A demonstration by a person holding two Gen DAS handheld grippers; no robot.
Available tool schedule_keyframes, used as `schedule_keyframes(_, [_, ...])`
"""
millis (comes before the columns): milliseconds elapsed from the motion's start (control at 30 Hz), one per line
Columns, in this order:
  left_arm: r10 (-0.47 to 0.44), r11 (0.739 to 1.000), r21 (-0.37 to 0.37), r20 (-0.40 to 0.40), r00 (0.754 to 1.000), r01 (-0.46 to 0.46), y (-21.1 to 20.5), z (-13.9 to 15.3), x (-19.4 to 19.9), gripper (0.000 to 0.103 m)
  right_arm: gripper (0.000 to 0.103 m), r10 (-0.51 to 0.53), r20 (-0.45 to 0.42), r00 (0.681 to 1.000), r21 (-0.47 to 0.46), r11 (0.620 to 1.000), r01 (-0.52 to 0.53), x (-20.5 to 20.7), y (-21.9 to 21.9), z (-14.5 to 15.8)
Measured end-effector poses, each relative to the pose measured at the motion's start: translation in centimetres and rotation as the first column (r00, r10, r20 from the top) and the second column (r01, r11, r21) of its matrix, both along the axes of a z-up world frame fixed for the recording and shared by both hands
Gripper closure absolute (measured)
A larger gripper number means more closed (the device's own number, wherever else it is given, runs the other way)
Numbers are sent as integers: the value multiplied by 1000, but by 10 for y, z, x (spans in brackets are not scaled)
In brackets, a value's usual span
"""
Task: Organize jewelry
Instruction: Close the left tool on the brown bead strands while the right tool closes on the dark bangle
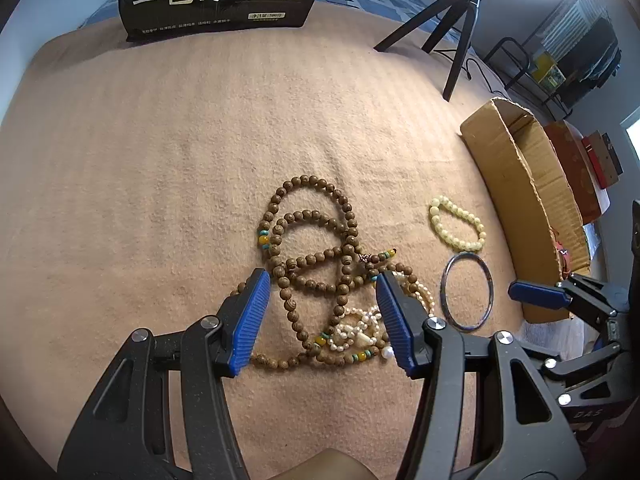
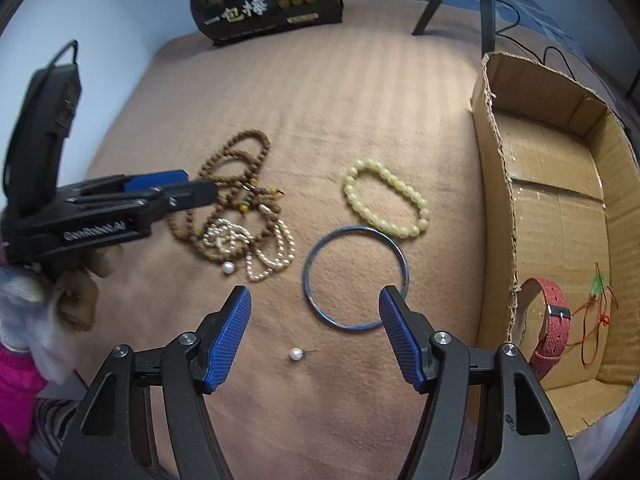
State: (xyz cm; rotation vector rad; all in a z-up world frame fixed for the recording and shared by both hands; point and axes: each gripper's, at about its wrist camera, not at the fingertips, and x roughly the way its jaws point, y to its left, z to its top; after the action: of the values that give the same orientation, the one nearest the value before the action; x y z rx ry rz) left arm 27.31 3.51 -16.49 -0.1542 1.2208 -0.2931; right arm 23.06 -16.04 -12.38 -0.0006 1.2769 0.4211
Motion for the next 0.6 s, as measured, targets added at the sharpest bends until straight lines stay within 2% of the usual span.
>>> schedule_keyframes(333, [-8,1000,-6,-9,1000,8,-3,-6,5,46,37,-79,7,997,-67,995,79,5,3,-10])
schedule_keyframes(433, [-2,1000,-9,-13,1000,2,-3,-8,6,46,31,-92,-10,996,-64,994,92,7,6,-16])
schedule_keyframes(600, [3,1000,-22,-16,1000,-3,-1,-10,8,46,30,-125,-17,992,-85,989,123,9,8,-25])
